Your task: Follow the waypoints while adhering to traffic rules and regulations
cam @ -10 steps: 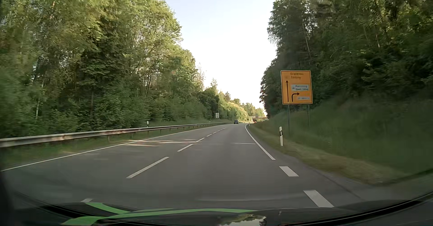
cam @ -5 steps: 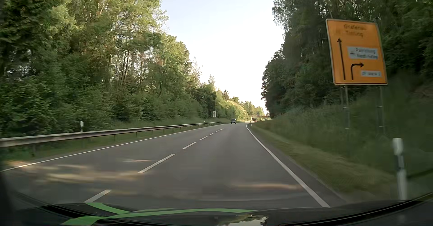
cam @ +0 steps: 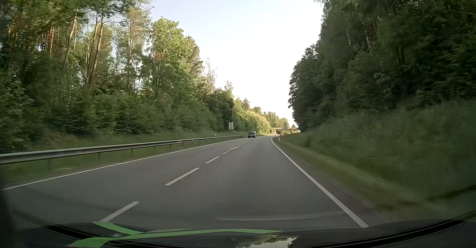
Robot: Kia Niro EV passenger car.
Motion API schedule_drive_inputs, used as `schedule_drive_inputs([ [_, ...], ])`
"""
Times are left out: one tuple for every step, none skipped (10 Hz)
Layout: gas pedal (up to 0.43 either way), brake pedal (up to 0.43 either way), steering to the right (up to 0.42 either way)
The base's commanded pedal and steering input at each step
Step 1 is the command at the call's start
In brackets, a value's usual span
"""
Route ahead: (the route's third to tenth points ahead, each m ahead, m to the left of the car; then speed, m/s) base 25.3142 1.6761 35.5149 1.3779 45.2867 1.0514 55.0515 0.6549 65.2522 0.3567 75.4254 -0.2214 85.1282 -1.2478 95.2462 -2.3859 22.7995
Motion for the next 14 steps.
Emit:
schedule_drive_inputs([
  [0.268,0.000,0.003],
  [0.268,0.000,0.003],
  [0.268,0.000,0.004],
  [0.268,0.000,0.005],
  [0.248,0.000,0.005],
  [0.240,0.000,0.005],
  [0.240,0.000,0.005],
  [0.240,0.000,0.005],
  [0.240,0.000,0.005],
  [0.098,0.000,0.005],
  [0.000,0.000,0.005],
  [0.000,0.000,0.005],
  [0.000,0.000,0.005],
  [0.000,0.000,0.005],
])
